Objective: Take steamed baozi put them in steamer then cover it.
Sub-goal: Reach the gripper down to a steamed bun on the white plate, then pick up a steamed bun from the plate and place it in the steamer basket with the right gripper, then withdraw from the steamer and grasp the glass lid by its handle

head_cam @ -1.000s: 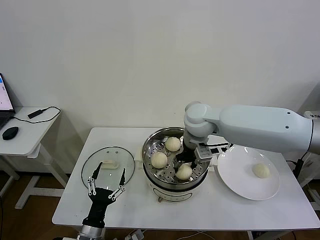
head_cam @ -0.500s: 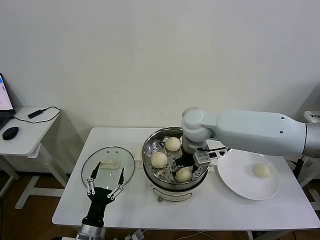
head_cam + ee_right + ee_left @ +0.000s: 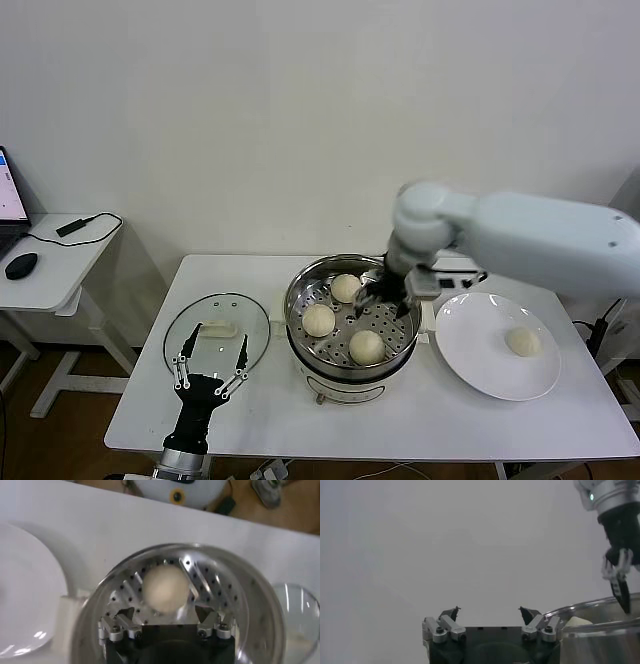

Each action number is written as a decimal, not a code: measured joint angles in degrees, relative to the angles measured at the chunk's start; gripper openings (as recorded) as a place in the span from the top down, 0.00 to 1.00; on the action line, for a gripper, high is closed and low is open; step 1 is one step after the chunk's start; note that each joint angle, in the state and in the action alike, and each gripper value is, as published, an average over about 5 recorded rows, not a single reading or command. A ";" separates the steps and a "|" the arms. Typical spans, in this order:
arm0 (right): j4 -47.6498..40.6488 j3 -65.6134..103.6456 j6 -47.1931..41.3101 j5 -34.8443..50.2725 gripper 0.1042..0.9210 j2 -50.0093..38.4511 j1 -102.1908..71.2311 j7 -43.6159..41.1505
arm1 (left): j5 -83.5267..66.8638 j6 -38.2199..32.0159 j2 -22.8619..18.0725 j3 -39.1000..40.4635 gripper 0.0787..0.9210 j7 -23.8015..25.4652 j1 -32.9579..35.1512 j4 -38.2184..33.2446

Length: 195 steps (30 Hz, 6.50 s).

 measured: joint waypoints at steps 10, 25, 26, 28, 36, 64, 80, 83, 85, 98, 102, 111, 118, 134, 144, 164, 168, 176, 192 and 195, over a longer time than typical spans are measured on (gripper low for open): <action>-13.98 0.43 -14.75 13.85 0.12 -9.97 -0.27 -3.06 | 0.13 0.05 0.18 0.56 0.12 0.01 -0.08 -0.44; -35.85 6.79 -20.48 16.10 0.12 -13.59 -14.89 -0.38 | 0.14 0.18 0.29 0.26 0.12 -0.04 0.08 -0.57; -36.99 7.44 -20.61 15.90 0.12 -13.41 -16.05 -0.17 | 0.14 0.21 0.29 0.21 0.12 -0.04 0.11 -0.58; -39.12 8.65 -20.86 15.45 0.12 -12.92 -18.25 0.18 | 0.14 0.24 0.28 0.09 0.12 -0.05 0.19 -0.59; -45.73 12.70 -21.34 13.70 0.12 -10.60 -25.30 1.57 | 0.14 0.16 0.19 -0.37 0.12 -0.06 0.47 -0.49; -54.41 17.45 -21.49 11.84 0.22 -4.97 -33.68 4.47 | 0.14 -0.13 0.15 -0.59 0.12 -0.10 0.36 0.39; -48.59 13.83 -23.15 13.20 0.30 -7.07 -26.45 0.64 | 0.20 0.12 0.28 -0.13 0.12 -0.22 0.18 -0.32; -45.31 11.69 -24.24 14.41 0.30 -7.34 -22.71 -1.35 | 0.30 0.26 0.35 0.01 0.12 -0.25 0.21 -0.55; -42.88 9.60 -25.11 15.70 0.30 -7.34 -19.67 -2.49 | 0.38 0.31 0.40 0.09 0.12 -0.27 0.28 -0.71; -25.70 -4.98 -33.26 29.34 0.31 -3.51 0.36 -4.62 | 0.58 0.37 0.42 0.31 0.12 -0.46 0.09 -1.05; -21.72 -7.91 -35.49 33.04 0.31 -0.86 3.76 -4.12 | 0.57 0.34 0.40 0.32 0.12 -0.53 0.07 -1.10; -16.99 -12.33 -39.28 37.96 0.31 5.34 6.80 -2.21 | 0.48 0.29 0.33 0.36 0.12 -0.74 -0.22 -1.07; -16.26 -14.66 -40.62 39.05 0.31 9.63 6.71 -0.51 | 0.42 0.28 0.23 0.37 0.12 -0.92 -0.47 -0.77; -18.15 -16.22 -41.58 37.05 0.31 13.40 2.61 1.08 | 0.33 0.21 0.21 -0.18 0.12 -1.07 -0.62 -0.29; -18.91 -16.26 -41.70 35.44 0.31 14.05 0.53 1.36 | 0.30 0.17 0.19 -0.39 0.12 -1.13 -0.58 -0.18; -19.12 -14.59 -41.88 33.11 0.12 13.34 -1.82 2.75 | 0.19 0.07 0.18 -0.73 0.12 -1.30 -0.47 -0.13; -18.38 -13.36 -41.68 33.08 0.12 12.46 -1.79 2.50 | 0.25 0.19 0.09 -0.67 0.12 -1.33 -0.48 -0.25; -14.04 -7.34 -39.76 35.55 0.12 7.08 -1.79 3.38 | 0.57 0.40 0.43 -1.08 0.12 -1.52 -0.57 -0.43; -3.67 19.08 -22.97 41.78 0.12 -6.98 -22.98 49.01 | 3.65 2.27 1.88 -1.59 0.12 -2.71 -2.04 -0.31; -3.06 28.85 -19.72 41.32 0.12 -7.36 -32.22 57.83 | 4.19 2.80 2.11 -2.06 0.12 -2.94 -2.28 -0.51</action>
